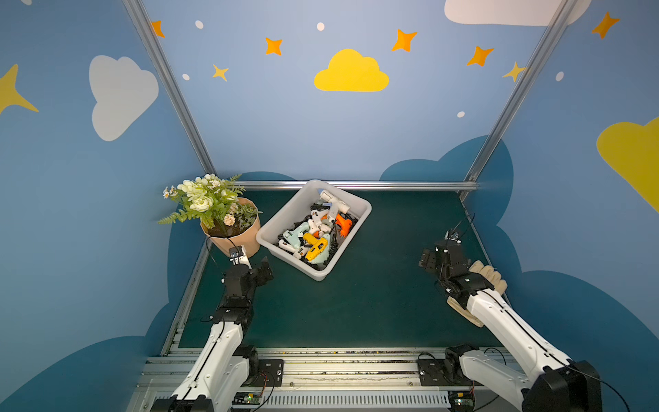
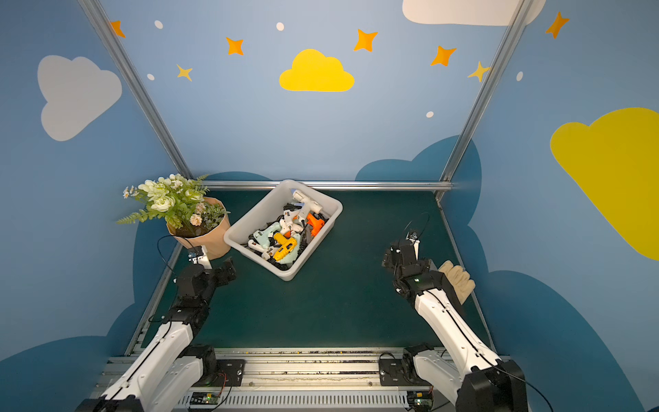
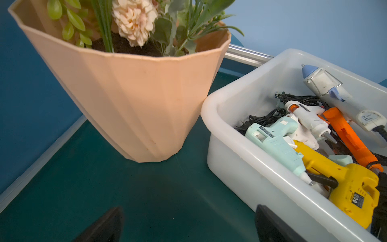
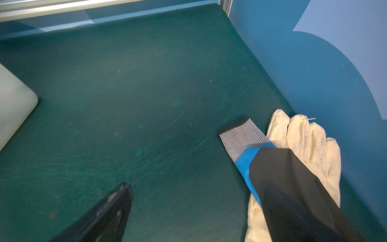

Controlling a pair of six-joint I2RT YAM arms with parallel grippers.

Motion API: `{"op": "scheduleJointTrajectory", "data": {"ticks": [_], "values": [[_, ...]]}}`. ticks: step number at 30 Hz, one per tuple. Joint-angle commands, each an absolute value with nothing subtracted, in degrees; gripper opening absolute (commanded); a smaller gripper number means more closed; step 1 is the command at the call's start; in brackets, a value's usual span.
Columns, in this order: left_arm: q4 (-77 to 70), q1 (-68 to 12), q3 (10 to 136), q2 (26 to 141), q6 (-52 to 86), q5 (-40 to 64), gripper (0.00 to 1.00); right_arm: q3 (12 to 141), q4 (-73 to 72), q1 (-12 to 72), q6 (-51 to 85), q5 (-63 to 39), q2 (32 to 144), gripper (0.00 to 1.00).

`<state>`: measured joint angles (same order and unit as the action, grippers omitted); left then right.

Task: Put the hot melt glue gun into the storage box
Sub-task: Reset both arms

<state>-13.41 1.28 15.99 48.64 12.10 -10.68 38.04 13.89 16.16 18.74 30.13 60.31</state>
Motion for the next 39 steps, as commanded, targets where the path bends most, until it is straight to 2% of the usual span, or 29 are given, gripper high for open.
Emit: {"op": "scheduleJointTrajectory", "data": {"ticks": [1,11,27,33,39], "values": [[-23.1,2.8,14.9,52.1,6.7,-5.0,1.00,36.4,4.4,13.4,13.7,27.7,62.7,0.98],[-38.9,4.0,16.0,69.7,1.6,2.2,1.00,37.8,-1.8,8.8,11.2,24.4,72.6,0.98],[-46.8,4.6,20.5,83.0,1.4,8.3,1.00,30.9,-16.1,7.7,9.0,19.9,76.6,0.98],[-50.7,4.8,20.8,88.3,3.2,5.5,1.00,30.1,-18.2,7.6,5.6,16.4,76.2,0.98],[-48.7,4.7,21.6,87.9,2.6,5.8,1.00,29.4,-22.4,7.7,1.0,15.3,77.0,0.98]]}}
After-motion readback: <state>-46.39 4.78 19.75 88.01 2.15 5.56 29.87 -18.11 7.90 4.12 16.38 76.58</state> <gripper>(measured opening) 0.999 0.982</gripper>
